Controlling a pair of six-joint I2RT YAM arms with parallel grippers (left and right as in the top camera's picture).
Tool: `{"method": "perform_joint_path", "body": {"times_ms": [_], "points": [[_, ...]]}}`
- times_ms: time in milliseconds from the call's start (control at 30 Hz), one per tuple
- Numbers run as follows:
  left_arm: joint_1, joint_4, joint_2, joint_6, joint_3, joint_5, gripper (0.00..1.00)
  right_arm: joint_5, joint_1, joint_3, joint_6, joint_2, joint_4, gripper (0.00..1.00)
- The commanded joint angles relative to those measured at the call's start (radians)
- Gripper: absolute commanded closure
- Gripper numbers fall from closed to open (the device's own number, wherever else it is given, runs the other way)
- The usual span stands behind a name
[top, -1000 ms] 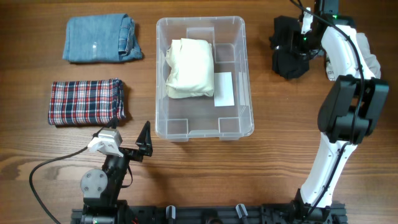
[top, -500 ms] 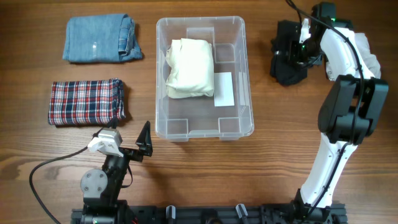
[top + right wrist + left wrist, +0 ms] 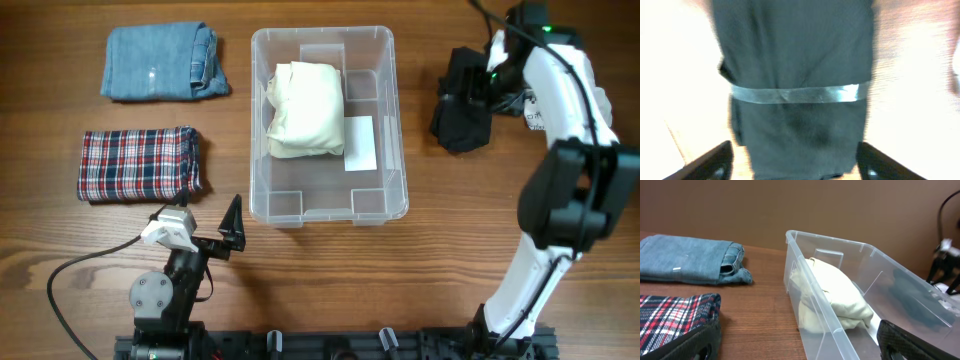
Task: Pack container
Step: 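Move the right gripper over the black folded garment, then grasp the black garment from its right side with the right gripper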
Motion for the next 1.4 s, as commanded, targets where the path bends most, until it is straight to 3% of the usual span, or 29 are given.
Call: {"method": "perform_joint_path", "body": {"times_ms": [0, 500, 1367], "points": [[0.008, -0.005, -0.005, 0.016, -0.005, -0.006, 0.00, 0.020, -0.044, 0.000, -0.024, -0.092, 0.023, 0.11], [0.008, -0.005, -0.005, 0.016, -0.005, -0.006, 0.00, -0.338, -0.199, -0.100, -0.202, 0.003, 0.130, 0.06], [0.008, -0.005, -0.005, 0.016, -0.005, -0.006, 0.00, -0.551, -0.200, -0.107, -0.200, 0.189, 0.253, 0.03]]}}
